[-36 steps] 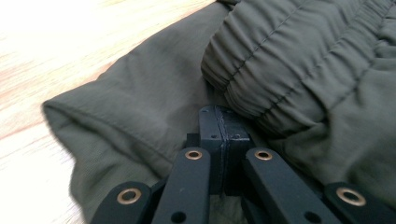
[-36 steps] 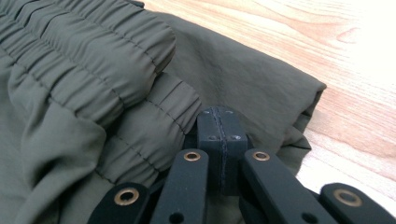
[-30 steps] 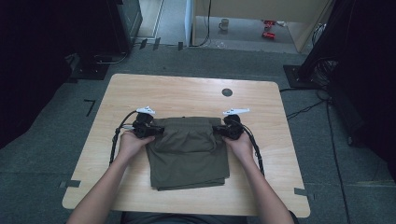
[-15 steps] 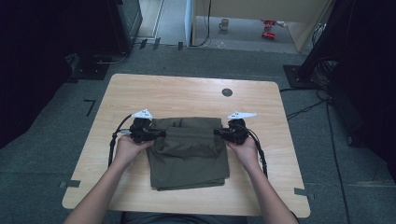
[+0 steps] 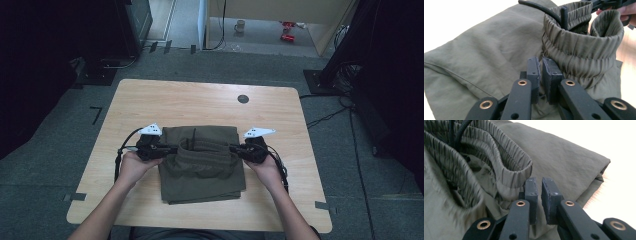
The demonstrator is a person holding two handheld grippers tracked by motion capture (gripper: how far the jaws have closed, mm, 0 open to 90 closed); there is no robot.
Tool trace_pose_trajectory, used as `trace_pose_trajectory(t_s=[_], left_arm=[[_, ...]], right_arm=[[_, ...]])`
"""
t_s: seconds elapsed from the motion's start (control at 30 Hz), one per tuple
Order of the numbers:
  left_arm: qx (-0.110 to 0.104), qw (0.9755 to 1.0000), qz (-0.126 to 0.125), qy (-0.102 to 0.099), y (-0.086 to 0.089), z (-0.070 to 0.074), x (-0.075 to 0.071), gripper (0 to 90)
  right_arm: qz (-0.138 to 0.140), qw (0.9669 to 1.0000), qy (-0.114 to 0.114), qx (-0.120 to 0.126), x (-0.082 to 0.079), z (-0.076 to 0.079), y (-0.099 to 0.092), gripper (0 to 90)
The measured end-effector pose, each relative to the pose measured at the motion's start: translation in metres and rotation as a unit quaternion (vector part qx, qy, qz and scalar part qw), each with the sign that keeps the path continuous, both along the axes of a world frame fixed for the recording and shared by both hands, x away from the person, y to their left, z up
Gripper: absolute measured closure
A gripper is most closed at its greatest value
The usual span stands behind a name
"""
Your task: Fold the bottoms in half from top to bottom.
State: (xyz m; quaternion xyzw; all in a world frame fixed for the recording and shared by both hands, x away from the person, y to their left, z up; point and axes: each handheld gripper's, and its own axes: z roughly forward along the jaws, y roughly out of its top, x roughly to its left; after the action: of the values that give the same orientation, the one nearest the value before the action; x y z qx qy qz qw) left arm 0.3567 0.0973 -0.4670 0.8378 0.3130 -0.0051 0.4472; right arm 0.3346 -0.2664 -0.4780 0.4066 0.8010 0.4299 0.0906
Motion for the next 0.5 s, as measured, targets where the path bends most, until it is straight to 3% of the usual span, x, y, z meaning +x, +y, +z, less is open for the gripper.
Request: trace_pose_trajectory(t_s=[0.5], left_arm=[[0.004, 0.9998, -0.016, -0.008, -0.001, 0.004, -0.023, 82.3]], right_arm=[[0.019, 0.9998, -0.006, -0.002, -0.019, 0.001, -0.003, 79.3]])
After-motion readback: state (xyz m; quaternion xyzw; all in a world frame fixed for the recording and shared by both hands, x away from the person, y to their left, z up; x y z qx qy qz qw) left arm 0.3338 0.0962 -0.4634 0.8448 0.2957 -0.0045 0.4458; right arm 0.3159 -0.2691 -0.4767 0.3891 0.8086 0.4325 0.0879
